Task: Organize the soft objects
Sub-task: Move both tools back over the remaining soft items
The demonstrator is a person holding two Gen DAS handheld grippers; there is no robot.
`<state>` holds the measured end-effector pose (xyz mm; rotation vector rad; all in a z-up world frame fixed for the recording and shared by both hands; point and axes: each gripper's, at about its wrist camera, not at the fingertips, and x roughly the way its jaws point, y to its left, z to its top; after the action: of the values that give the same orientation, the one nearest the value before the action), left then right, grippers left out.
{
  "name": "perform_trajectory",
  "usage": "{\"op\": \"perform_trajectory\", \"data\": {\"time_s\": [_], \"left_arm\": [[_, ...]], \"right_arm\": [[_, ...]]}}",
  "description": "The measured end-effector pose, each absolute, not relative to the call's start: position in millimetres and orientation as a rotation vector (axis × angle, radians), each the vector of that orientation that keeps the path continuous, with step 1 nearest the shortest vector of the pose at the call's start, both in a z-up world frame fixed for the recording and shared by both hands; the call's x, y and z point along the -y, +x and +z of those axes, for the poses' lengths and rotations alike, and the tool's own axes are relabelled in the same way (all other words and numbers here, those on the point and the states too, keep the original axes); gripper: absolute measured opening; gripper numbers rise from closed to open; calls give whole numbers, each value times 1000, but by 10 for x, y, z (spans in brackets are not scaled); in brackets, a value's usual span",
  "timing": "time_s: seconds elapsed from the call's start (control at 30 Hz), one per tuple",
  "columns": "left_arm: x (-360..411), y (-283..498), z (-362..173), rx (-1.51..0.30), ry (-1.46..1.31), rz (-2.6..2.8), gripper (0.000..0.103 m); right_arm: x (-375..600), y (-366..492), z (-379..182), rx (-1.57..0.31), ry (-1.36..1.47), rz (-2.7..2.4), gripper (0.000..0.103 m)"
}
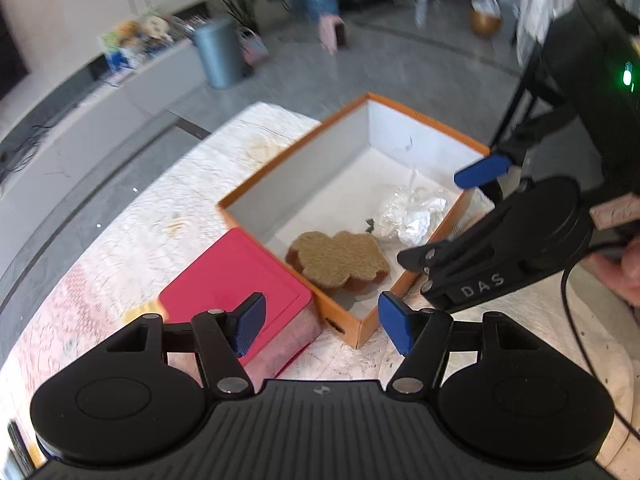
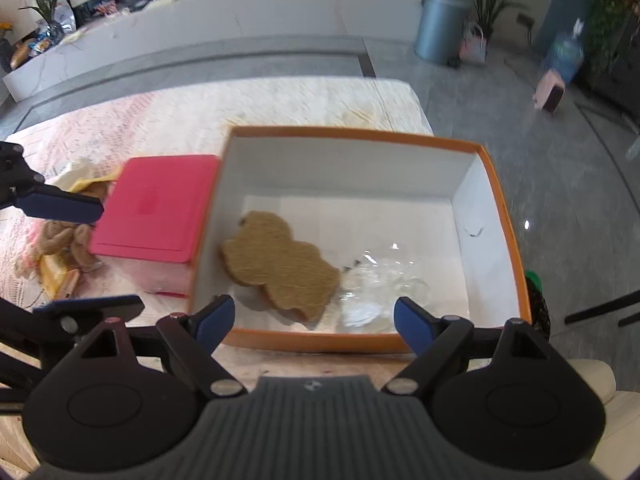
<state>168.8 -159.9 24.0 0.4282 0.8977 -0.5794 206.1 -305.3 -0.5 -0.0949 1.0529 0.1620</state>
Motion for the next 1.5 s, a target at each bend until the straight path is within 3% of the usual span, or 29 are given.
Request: {"op": "perform_trajectory", "data": {"time_s": [0.33, 0.63, 0.8, 1.03, 1.5], "left_arm": [[639, 1070, 329, -747, 165, -398, 76], [-434, 719, 32, -695, -67, -90, 75], [-805, 699, -224, -754, -121, 5, 74], [-1030, 821, -594, -847, -206, 21, 73], [-1147, 1349, -834, -932, -281, 64, 72]], "right_arm": [[2334, 1438, 11, -861, -70, 224, 86], [1630, 1049, -307, -671, -72, 293, 86], [1209, 1090, -562, -683, -103, 389, 85], [797, 1283, -819, -731, -173, 469, 71], [337, 1909, -1090, -732, -349, 566, 71]]}}
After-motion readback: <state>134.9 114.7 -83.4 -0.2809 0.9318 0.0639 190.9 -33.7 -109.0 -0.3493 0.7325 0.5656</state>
